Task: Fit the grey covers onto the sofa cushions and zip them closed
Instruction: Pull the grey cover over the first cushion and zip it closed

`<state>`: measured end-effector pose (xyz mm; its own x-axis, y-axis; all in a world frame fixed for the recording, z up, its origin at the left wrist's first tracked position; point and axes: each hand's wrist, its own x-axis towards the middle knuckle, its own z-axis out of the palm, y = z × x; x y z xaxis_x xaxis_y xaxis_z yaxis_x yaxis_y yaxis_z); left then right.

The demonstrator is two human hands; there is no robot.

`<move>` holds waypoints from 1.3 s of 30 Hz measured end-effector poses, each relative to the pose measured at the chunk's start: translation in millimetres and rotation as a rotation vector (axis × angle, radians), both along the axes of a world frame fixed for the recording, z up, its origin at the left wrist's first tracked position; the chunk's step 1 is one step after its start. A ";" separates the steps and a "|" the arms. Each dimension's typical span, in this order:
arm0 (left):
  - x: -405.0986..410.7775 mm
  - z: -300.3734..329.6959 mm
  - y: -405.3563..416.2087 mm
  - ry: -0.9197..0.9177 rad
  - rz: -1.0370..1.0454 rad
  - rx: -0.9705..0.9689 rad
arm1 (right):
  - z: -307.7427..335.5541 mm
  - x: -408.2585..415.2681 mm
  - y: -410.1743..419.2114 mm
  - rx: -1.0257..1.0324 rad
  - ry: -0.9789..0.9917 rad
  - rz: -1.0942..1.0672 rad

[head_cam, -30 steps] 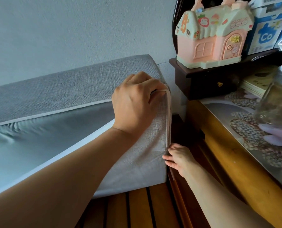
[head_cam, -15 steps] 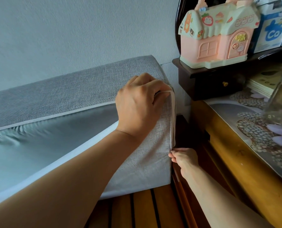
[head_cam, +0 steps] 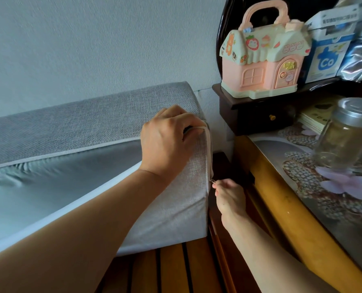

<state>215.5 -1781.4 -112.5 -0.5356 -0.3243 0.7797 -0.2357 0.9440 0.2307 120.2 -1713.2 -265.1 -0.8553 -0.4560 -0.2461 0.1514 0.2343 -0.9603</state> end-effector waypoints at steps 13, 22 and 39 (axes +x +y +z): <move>4.2 9.0 2.8 -0.089 0.021 -0.045 | 143.0 13.0 18.1 -0.381 0.268 0.062; 87.6 17.5 -23.3 -0.324 0.228 -0.125 | 152.9 19.8 16.5 -0.316 0.327 -0.022; 183.2 8.9 -51.8 -0.412 0.503 -0.092 | 157.2 94.3 -12.4 -0.193 0.779 0.129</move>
